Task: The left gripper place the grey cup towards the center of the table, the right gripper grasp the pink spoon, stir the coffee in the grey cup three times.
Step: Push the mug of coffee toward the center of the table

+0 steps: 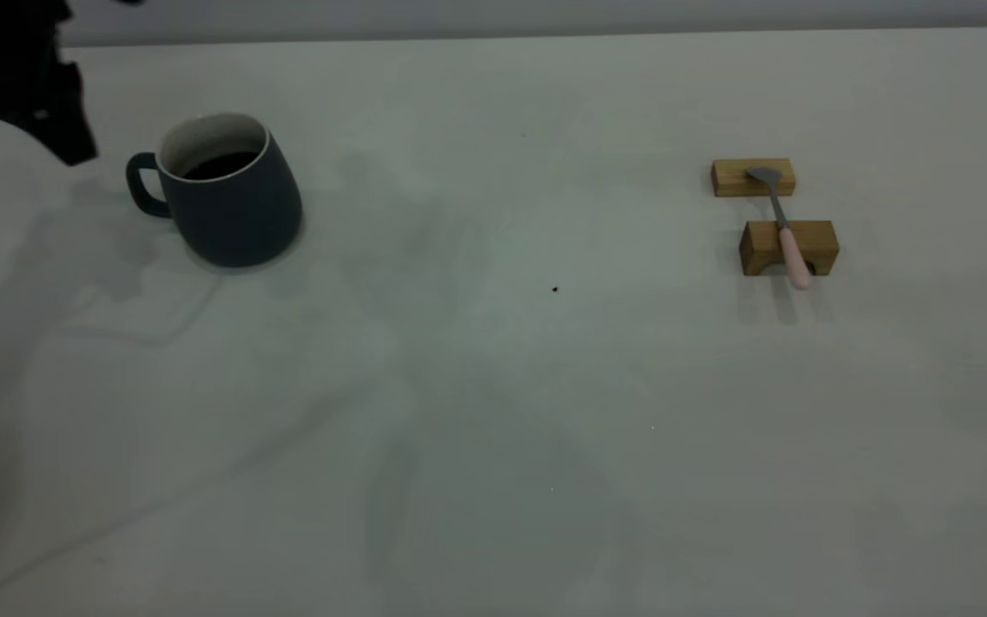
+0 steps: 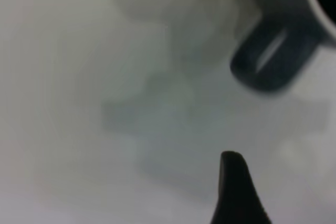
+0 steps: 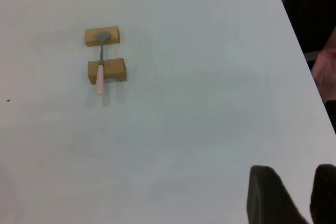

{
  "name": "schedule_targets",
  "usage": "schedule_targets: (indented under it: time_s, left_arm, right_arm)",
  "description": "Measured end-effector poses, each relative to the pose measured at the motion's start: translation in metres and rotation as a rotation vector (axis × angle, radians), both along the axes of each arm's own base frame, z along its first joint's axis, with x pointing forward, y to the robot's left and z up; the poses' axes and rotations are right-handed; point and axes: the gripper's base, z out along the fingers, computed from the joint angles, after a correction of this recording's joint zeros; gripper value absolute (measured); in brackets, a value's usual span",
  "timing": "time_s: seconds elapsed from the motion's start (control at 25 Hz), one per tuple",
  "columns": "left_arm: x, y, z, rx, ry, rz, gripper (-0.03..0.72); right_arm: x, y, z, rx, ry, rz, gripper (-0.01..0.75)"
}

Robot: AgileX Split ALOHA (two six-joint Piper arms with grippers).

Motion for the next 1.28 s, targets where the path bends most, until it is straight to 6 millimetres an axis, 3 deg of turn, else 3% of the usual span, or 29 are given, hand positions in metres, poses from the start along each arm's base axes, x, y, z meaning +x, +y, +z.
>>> schedule_targets:
  time_s: [0.28, 0.48, 0.96, 1.16, 1.28]
  left_arm:
    - [0.009, -0.014, -0.037, -0.131, 0.030, -0.284, 0.528]
    - [0.008, -0.030, -0.046, -0.207, 0.035, -0.328, 0.528]
    - [-0.003, -0.151, -0.044, -0.295, -0.050, -0.410, 0.528]
    - [-0.010, -0.177, -0.046, -0.304, -0.064, -0.431, 0.528]
    - [-0.010, -0.177, -0.042, -0.309, -0.041, -0.356, 0.528]
  right_arm:
    - [0.000, 0.000, 0.000, 0.000, 0.000, 0.000, 0.241]
    - [0.000, 0.000, 0.000, 0.000, 0.000, 0.000, 0.241]
    - [0.000, 0.000, 0.000, 0.000, 0.000, 0.000, 0.241]
    - [0.000, 0.000, 0.000, 0.000, 0.000, 0.000, 0.241]
    - [0.000, 0.000, 0.000, 0.000, 0.000, 0.000, 0.241]
